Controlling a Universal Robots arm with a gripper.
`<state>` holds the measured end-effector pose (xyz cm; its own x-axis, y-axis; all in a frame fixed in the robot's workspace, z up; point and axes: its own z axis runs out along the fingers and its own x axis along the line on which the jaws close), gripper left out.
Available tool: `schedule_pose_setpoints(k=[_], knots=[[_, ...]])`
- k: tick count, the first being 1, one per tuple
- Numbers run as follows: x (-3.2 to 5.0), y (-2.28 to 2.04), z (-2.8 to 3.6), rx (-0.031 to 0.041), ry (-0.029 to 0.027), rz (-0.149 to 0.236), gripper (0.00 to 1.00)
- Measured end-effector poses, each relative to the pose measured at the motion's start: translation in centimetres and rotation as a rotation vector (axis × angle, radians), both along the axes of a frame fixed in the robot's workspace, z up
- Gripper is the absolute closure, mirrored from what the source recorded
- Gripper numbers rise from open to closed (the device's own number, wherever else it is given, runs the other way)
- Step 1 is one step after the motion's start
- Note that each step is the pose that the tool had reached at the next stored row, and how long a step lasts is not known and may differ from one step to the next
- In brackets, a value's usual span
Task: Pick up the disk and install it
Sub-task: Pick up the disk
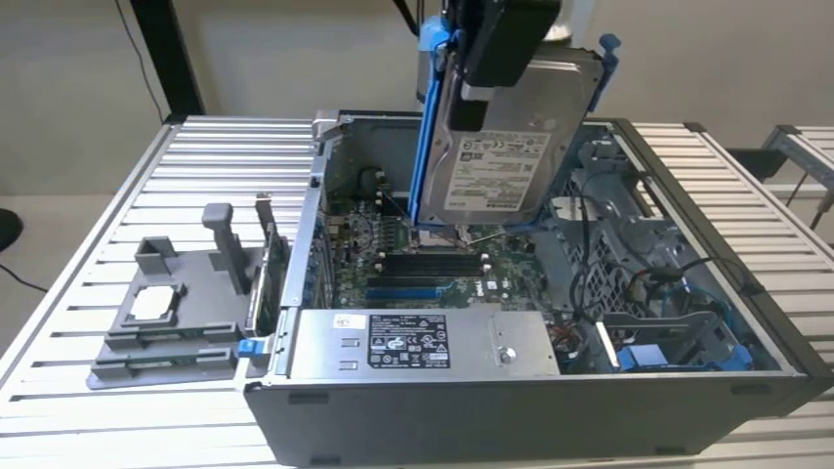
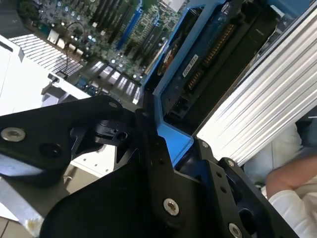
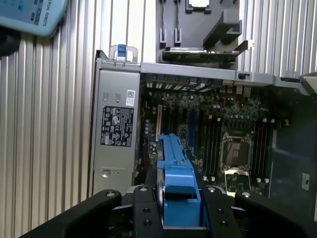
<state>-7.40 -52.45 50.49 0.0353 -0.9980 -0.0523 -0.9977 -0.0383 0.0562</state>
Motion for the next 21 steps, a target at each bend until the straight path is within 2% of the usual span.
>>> schedule_pose_setpoints(k=[14, 18, 21], knots=[[3.6, -3.93, 0.0, 0.0001, 0.0, 0.0, 1.0], [4.91, -4.67, -0.01, 0.0002, -0.0001, 0.0, 1.0], [5.51, -5.02, -0.01, 0.0001, 0.0, 0.0, 1.0]])
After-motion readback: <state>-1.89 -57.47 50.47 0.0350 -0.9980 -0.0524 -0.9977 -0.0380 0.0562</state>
